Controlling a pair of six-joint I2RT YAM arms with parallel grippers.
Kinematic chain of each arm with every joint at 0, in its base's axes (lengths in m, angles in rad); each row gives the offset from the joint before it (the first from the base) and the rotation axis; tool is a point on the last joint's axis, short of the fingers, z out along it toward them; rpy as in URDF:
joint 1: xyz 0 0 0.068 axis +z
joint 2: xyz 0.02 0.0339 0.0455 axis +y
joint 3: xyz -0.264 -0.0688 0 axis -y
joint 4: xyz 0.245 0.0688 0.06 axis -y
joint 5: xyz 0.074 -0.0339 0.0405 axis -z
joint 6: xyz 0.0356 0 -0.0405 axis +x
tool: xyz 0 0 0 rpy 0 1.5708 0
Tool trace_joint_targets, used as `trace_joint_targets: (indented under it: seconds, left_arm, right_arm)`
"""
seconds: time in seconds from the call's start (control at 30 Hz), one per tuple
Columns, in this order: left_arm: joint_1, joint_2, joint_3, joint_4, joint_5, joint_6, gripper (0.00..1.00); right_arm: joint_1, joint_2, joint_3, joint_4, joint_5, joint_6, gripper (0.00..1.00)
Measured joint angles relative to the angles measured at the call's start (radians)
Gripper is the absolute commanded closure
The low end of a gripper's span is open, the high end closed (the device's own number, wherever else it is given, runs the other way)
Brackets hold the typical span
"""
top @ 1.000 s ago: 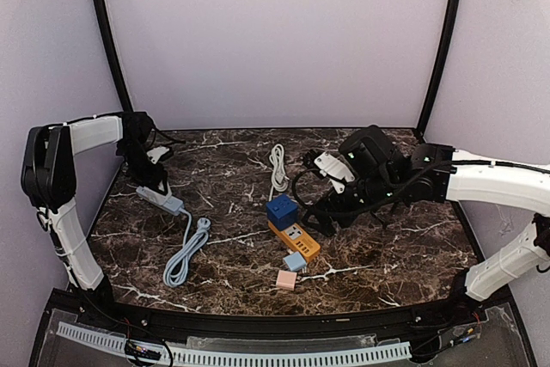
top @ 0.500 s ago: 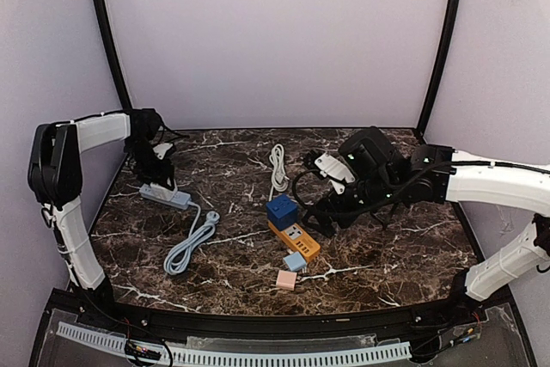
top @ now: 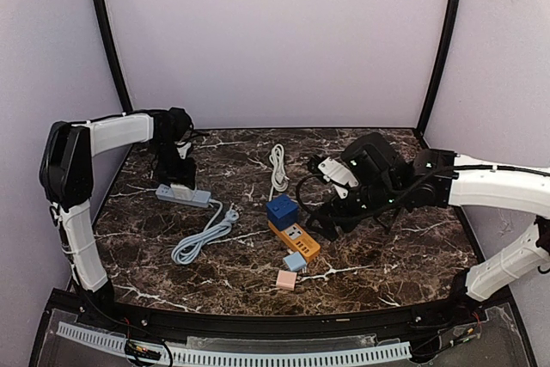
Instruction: Insert the plug
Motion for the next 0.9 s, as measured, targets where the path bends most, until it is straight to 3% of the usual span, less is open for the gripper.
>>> trace_joint_targets:
  seconds: [0.5, 0.63, 0.77, 0.8, 0.9]
  left_arm:
    - [-0.202, 0.055, 0.073, 0.003, -0.062, -0.218, 0.98]
    - [-0.224, 0.069, 0.093, 0.0, -0.064, -0.208, 0.86]
    - [-0.225, 0.075, 0.104, -0.002, -0.064, -0.17, 0.68]
    - [-0.225, 0.076, 0.106, -0.002, -0.064, -0.16, 0.59]
    - [-0.228, 0.081, 0.119, -0.008, -0.07, -0.14, 0.47]
  right_arm:
    - [0.001, -0.024, -0.025, 0.0, 0.005, 0.016, 0.01]
    - [0.006, -0.044, -0.034, -0.001, 0.005, 0.036, 0.01]
    - [0.014, -0.063, -0.045, -0.002, 0.004, 0.059, 0.01]
    - [0.016, -0.068, -0.049, -0.002, 0.004, 0.065, 0.01]
    - [0.021, -0.077, -0.056, -0.012, 0.001, 0.078, 0.01]
